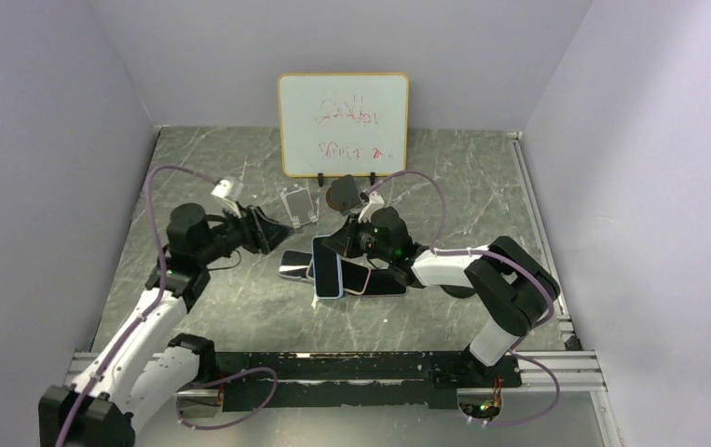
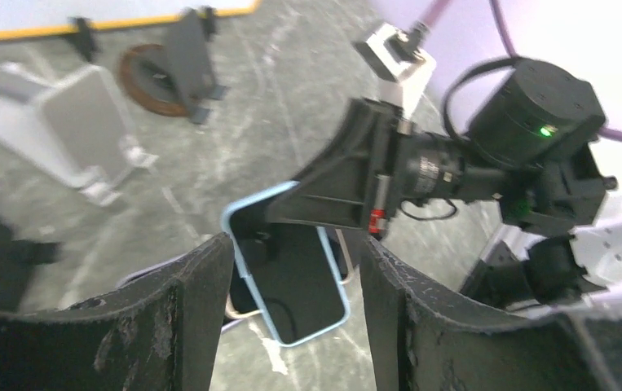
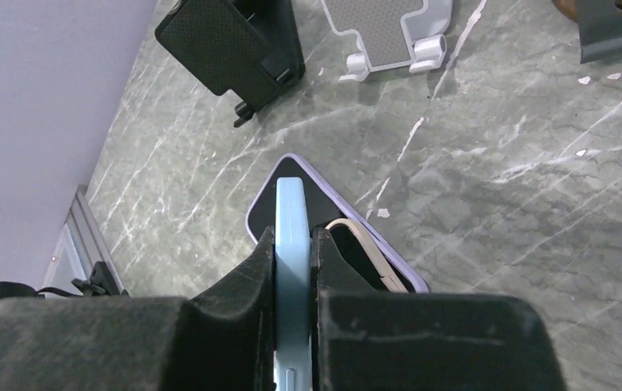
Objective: Place the phone on the phone stand
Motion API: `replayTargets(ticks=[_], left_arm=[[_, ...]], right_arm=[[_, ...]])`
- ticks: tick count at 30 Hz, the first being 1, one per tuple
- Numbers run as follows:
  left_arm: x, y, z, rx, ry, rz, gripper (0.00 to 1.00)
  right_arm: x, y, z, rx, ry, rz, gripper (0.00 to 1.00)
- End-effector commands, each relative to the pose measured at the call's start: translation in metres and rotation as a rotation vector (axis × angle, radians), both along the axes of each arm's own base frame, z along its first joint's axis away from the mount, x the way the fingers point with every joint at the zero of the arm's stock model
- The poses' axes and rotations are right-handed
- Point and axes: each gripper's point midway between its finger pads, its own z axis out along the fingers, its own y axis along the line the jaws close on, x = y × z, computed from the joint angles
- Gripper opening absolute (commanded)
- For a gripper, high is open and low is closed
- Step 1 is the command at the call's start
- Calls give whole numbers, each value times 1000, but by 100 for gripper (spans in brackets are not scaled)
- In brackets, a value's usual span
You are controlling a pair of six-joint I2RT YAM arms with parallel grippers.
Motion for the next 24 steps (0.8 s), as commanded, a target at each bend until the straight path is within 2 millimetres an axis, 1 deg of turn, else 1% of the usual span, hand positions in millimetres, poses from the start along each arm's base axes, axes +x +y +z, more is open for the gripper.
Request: replayTargets(ticks=[1,3,5,7,8,12,14,17,20,24], left_arm=[[2,-44,1,-61,-10,-43,62],[4,-62,-8,-14,-2,-62,61],[8,-73,-12,20,-9,-69,61],[13,-77,-11,40,-25,-64,60],[16,-77,-8,46,-38,-59,61],[23,-80,-4,74,-77,-71,60],[20,-87,6,39,-117,-114,59],[7,-101,22,-48,-175,-217,59],[-5,-114,26,-95,-188,-325,58],[-17,-122,33,-163,-213,-412,54]], right_arm=[[9,-14,-4,-93,-58,-12,0],[7,-12,14,-81,-106,25,0],[4,-11,36,-66,-157,52,0],[2,-13,56,-60,-205,65,0],[0,-15,71,-47,-238,70,0],[-7,-23,109,-5,-313,87,0],[-10,-25,120,13,-331,101,0],[-15,-25,128,42,-348,136,0],[-21,-23,134,68,-366,167,0],[-26,-25,145,93,-394,184,0]])
